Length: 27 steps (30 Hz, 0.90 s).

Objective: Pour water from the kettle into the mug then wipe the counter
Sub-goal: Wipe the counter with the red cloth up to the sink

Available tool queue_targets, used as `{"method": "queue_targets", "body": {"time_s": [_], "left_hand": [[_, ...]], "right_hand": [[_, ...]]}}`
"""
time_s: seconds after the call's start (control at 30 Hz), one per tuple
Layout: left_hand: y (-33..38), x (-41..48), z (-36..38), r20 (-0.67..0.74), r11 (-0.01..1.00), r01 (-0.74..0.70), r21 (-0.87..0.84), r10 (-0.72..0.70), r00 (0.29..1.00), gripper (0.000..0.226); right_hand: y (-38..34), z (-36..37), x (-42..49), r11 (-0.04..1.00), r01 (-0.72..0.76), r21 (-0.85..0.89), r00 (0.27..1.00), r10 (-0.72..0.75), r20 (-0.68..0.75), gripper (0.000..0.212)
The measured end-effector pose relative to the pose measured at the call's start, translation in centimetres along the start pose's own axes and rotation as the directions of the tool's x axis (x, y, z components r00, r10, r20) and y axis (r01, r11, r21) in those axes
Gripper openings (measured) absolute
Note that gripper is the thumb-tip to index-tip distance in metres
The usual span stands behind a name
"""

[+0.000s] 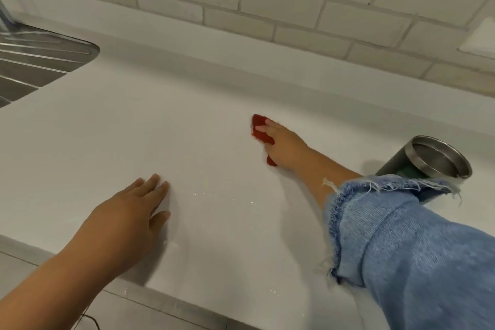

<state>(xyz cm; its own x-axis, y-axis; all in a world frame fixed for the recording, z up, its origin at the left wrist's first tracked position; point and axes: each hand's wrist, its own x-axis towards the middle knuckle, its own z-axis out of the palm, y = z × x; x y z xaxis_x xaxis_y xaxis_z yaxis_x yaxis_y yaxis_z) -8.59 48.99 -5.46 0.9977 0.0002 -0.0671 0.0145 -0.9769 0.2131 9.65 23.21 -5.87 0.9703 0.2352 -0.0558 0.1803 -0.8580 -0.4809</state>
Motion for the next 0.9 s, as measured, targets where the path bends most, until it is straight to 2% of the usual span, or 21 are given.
{"method": "queue_targets", "body": {"time_s": [0.07, 0.13, 0.17, 0.23, 0.3, 0.37, 0.4, 0.43, 0.47, 0.5, 0.53, 0.57, 0.63, 0.73, 0.8, 0.9], "left_hand": [[0.0, -0.1, 0.0, -0.002, 1.0, -0.003, -0.002, 0.003, 1.0, 0.055], [0.0, -0.2, 0.0, -0.004, 1.0, -0.008, -0.012, 0.008, 1.0, 0.055], [0.0, -0.2, 0.0, -0.005, 1.0, -0.01, -0.016, 0.01, 1.0, 0.055], [-0.2, -0.2, -0.1, -0.008, 1.0, -0.015, -0.025, 0.015, 1.0, 0.055], [-0.3, -0.2, -0.1, -0.011, 0.999, -0.022, -0.023, 0.022, 1.0, 0.056], [-0.6, -0.2, 0.0, -0.009, 0.999, -0.02, -0.036, 0.02, 1.0, 0.056], [-0.7, -0.2, 0.0, -0.01, 0.999, -0.019, -0.045, 0.018, 1.0, 0.056], [-0.7, -0.2, 0.0, -0.013, 0.998, -0.018, -0.053, 0.017, 1.0, 0.056], [-0.7, -0.2, 0.0, -0.014, 0.998, -0.019, -0.06, 0.018, 1.0, 0.056], [-0.8, -0.2, 0.0, -0.018, 0.997, -0.02, -0.069, 0.018, 1.0, 0.056], [-0.8, -0.2, 0.0, -0.021, 0.997, -0.019, -0.079, 0.018, 1.0, 0.056], [-0.8, -0.2, 0.1, -0.026, 0.996, -0.018, -0.082, 0.016, 1.0, 0.055], [-1.0, -0.1, 0.3, -0.033, 0.997, -0.016, -0.075, 0.013, 0.999, 0.055], [-1.1, 0.0, 0.5, -0.046, 0.996, -0.019, -0.086, 0.015, 0.999, 0.055], [-1.1, -0.1, 0.5, -0.059, 0.995, -0.021, -0.1, 0.016, 0.998, 0.054], [-1.2, -0.1, 0.7, -0.07, 0.995, -0.033, -0.093, 0.027, 0.997, 0.052]], "right_hand": [[-1.5, 0.4, -1.2, 0.992, 0.086, 0.096, 0.992, -0.094, 0.08, 0.053], [-2.0, 0.3, -2.4, 0.943, 0.043, 0.329, 0.978, -0.107, 0.18, 0.052], [-2.4, -0.2, -2.9, 0.877, -0.009, 0.48, 0.977, -0.095, 0.191, 0.049], [-2.2, -1.3, -2.9, 0.737, -0.049, 0.674, 0.997, -0.001, 0.073, 0.046], [-0.7, -2.6, -1.7, 0.645, -0.02, 0.764, 0.974, 0.184, -0.129, 0.047], [2.2, -3.9, 0.0, 0.612, -0.117, 0.783, 0.872, 0.44, -0.214, 0.047], [4.2, -4.2, 0.9, 0.653, -0.232, 0.721, 0.803, 0.546, -0.237, 0.043], [6.1, -4.5, 1.6, 0.736, -0.403, 0.545, 0.756, 0.603, -0.255, 0.037], [7.9, -4.7, 2.3, 0.786, -0.547, 0.288, 0.743, 0.614, -0.265, 0.035], [9.0, -4.6, 3.1, 0.793, -0.604, 0.073, 0.756, 0.6, -0.263, 0.039], [9.0, -4.3, 3.7, 0.803, -0.594, -0.049, 0.785, 0.566, -0.25, 0.045], [8.3, -3.9, 4.3, 0.831, -0.548, -0.096, 0.826, 0.519, -0.22, 0.05], [5.6, -2.8, 5.3, 0.912, -0.394, -0.114, 0.913, 0.373, -0.166, 0.053], [0.7, -0.4, 6.7, 0.979, -0.145, -0.141, 0.988, 0.135, -0.076, 0.05], [-2.7, 1.5, 7.2, 0.992, 0.021, -0.126, 1.0, -0.02, 0.012, 0.049], [-6.2, 3.8, 6.6, 0.974, 0.227, -0.002, 0.959, -0.223, 0.173, 0.054]]}}
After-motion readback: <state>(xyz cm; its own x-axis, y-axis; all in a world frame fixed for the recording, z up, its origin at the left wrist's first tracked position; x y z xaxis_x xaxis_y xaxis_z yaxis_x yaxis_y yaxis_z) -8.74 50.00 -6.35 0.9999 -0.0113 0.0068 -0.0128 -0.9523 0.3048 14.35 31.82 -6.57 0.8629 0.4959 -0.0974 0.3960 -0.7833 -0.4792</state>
